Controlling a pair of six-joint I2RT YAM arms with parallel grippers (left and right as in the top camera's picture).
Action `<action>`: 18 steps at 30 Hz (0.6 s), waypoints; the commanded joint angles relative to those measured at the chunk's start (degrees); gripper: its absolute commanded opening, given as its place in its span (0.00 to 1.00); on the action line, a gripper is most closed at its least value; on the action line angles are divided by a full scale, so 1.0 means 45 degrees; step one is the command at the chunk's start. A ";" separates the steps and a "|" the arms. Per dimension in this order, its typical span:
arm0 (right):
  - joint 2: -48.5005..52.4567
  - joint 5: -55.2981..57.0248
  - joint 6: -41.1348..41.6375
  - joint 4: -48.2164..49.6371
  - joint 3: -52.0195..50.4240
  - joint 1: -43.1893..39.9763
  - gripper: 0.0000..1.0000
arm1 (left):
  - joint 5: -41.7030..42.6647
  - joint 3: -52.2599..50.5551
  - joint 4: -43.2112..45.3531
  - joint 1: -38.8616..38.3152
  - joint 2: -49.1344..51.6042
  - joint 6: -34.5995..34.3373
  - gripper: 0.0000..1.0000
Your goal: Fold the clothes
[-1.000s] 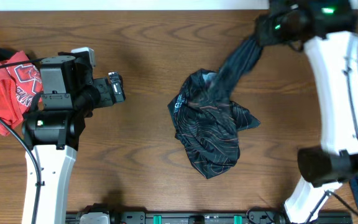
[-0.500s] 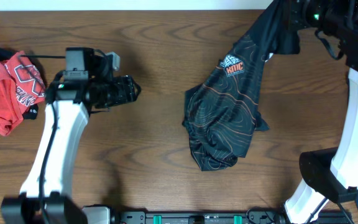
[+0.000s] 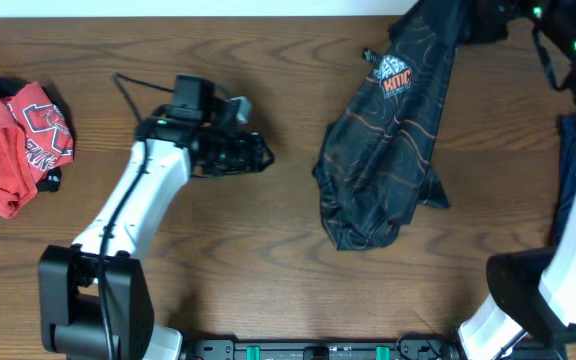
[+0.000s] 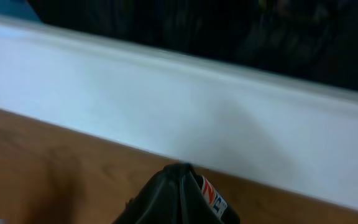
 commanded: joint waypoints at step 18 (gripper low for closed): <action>-0.0695 -0.0753 -0.0272 -0.0612 0.0306 0.0019 0.02 | 0.2589 0.0238 0.3016 -0.1676 0.3614 -0.1957 0.59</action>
